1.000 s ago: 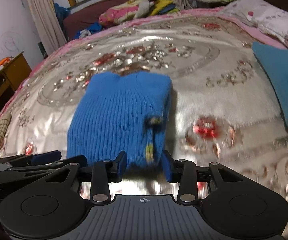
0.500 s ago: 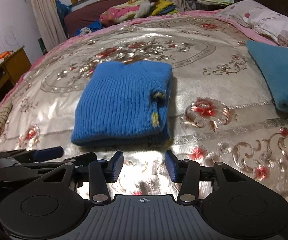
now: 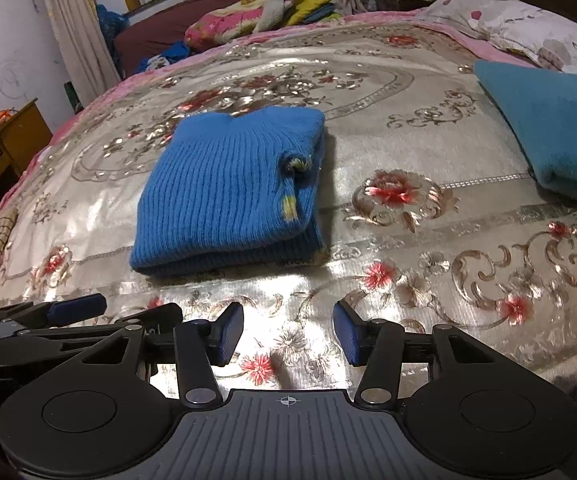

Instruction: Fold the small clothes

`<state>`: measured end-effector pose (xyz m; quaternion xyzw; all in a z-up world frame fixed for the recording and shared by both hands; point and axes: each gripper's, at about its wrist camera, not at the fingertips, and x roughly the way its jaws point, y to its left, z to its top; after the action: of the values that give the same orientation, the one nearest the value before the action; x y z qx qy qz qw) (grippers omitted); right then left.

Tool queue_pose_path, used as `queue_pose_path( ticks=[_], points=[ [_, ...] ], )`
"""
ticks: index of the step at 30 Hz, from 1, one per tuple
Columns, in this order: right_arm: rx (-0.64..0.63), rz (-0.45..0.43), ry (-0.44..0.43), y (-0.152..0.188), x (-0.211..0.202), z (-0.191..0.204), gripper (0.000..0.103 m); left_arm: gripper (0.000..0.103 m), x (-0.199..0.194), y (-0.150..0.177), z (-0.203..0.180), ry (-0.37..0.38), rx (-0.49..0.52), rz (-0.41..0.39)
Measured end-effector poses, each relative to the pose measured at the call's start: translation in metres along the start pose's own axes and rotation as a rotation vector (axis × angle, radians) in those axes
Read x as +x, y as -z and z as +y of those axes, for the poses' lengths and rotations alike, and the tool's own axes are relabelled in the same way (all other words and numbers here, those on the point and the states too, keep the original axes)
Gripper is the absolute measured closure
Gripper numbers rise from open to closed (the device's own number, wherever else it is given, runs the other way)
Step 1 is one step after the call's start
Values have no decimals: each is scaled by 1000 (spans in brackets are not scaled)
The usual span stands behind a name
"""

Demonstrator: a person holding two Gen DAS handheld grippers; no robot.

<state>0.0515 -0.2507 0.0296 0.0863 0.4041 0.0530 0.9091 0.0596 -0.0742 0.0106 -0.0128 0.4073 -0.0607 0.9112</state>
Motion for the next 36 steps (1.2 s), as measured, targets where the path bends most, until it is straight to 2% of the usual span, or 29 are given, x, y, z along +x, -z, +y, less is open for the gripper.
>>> queue_pose_path(
  ticks=[18,30,36],
  points=[
    [1,6,19,10,2,0,53,8,-1,6,1,-39,4,-2],
    [-1,15,25,16,2,-1,53,8,-5,10,-6,-78,54,-14],
    [8,19,22,18,3,-3,53,8,-5,10,-7,-78,47,-14]
  ],
)
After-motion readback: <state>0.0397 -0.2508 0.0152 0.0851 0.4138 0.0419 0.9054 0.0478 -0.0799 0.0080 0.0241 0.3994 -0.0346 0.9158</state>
